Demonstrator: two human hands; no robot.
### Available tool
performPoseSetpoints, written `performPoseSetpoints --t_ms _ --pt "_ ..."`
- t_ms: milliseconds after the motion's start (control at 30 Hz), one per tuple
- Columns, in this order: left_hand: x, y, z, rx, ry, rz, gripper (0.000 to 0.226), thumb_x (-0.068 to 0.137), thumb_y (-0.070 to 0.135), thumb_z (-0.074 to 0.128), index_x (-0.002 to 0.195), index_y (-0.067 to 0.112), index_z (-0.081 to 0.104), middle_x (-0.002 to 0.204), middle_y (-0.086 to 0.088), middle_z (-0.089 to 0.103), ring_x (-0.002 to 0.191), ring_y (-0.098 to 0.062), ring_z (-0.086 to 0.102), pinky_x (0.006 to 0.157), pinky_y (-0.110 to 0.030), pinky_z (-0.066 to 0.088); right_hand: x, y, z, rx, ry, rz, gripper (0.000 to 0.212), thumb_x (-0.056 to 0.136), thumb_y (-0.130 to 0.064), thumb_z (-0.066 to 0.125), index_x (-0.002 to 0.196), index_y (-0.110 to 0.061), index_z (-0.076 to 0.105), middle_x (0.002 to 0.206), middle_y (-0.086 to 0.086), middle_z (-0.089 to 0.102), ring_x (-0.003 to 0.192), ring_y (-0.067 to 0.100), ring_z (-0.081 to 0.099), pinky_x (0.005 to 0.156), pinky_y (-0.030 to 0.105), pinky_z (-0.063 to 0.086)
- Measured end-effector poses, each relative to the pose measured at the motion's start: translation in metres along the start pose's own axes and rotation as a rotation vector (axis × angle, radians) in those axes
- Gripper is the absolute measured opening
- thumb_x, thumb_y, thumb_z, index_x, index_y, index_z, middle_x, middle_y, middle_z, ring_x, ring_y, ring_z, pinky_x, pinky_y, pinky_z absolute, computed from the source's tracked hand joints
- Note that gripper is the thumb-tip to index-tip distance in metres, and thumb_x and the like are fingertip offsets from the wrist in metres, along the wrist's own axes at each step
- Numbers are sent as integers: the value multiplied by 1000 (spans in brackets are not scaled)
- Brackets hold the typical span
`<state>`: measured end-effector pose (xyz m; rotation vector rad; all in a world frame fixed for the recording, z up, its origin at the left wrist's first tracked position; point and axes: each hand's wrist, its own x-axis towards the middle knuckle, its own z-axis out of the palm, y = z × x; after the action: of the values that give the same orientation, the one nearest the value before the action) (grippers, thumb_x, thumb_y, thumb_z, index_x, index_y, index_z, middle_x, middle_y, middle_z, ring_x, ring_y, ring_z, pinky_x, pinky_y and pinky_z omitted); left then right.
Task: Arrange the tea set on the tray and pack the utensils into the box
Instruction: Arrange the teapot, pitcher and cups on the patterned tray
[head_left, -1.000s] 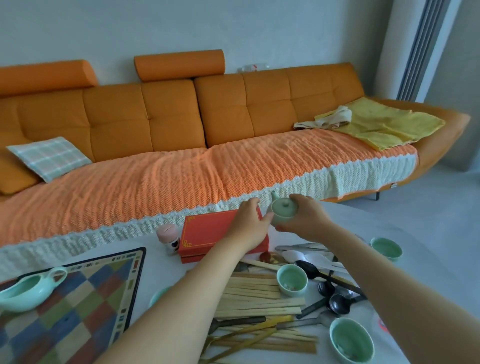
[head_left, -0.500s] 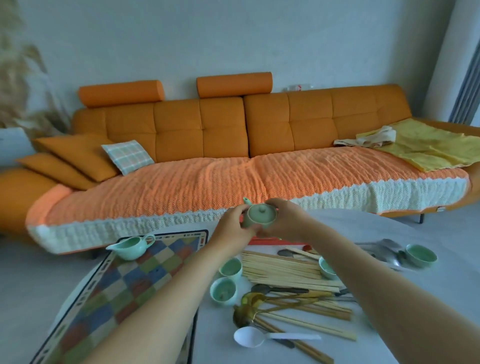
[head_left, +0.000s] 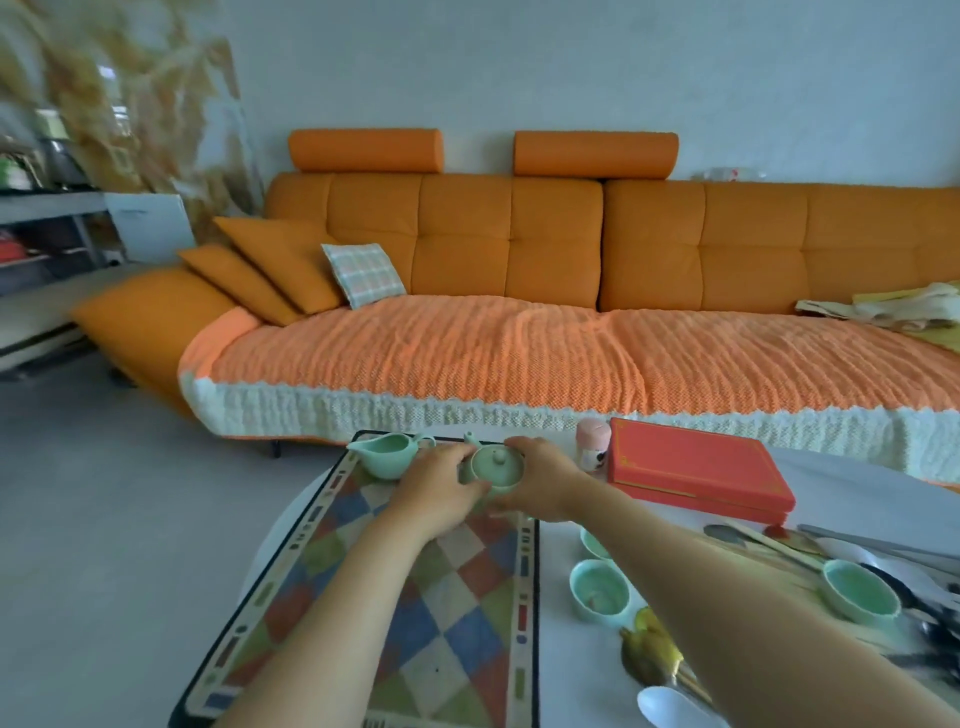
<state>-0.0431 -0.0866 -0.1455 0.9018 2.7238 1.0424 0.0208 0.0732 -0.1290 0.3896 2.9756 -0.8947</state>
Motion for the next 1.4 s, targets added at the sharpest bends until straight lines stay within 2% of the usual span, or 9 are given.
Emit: performPoseSetpoints --t_ms 200,367,533,667,833,967,1133,1300,1400 --pt "13 -56 -12 327 321 76 47 95 24 56 141 26 47 143 2 44 133 -23 31 112 -39 31 40 -6 28 -44 -23 33 97 67 -46 85 146 -22 36 137 6 44 120 25 48 97 35 44" --pt "29 -90 -12 463 222 -33 69 96 37 55 155 26 20 163 -5 16 149 -32 8 121 -49 7 58 -3 31 -39 -67 26 97 76 -41 80 153 -21 25 146 5 41 127 26 47 101 37 43" --pt "32 -107 -12 526 292 -26 71 92 43 62 152 23 30 152 0 37 139 -25 29 116 -42 23 64 -1 31 -90 -65 17 103 70 -54 81 153 -28 26 147 5 31 135 27 34 109 45 36" --pt "35 -103 -18 494 261 -20 72 87 41 68 149 26 34 148 2 41 135 -25 33 106 -38 32 66 -1 25 -136 -72 0 96 70 -52 82 150 -34 32 137 4 34 128 28 38 94 39 45" --pt "32 -107 -31 369 160 -10 68 92 33 59 153 22 29 153 0 32 140 -25 23 112 -38 28 71 4 8 -187 -188 -86 100 75 -28 81 156 -30 22 155 -3 35 139 21 39 109 37 38" --pt "31 -109 -37 193 183 -37 65 92 27 64 150 20 36 150 1 37 139 -22 27 110 -38 31 71 -3 18 -255 -121 -51 105 67 -51 84 153 -30 27 144 1 31 136 26 32 108 50 38" --pt "34 -107 -30 108 214 -55 65 91 24 67 149 19 38 150 -1 38 139 -24 26 111 -37 26 80 -3 21 -220 -130 -119 103 70 -48 84 153 -30 26 143 -1 36 132 26 38 108 50 38" --pt "32 -98 -44 327 99 -65 79 90 28 65 155 27 19 158 2 27 144 -26 18 113 -46 22 69 -1 14 -304 -103 -172 113 73 -52 80 157 -37 5 161 -1 22 150 23 11 120 53 11" --pt "29 -72 -57 350 157 -16 72 89 13 56 152 28 25 156 3 28 143 -27 18 114 -47 22 47 3 -6 -238 -3 -181 104 77 -49 78 156 -38 12 162 -2 21 150 22 13 120 52 15"
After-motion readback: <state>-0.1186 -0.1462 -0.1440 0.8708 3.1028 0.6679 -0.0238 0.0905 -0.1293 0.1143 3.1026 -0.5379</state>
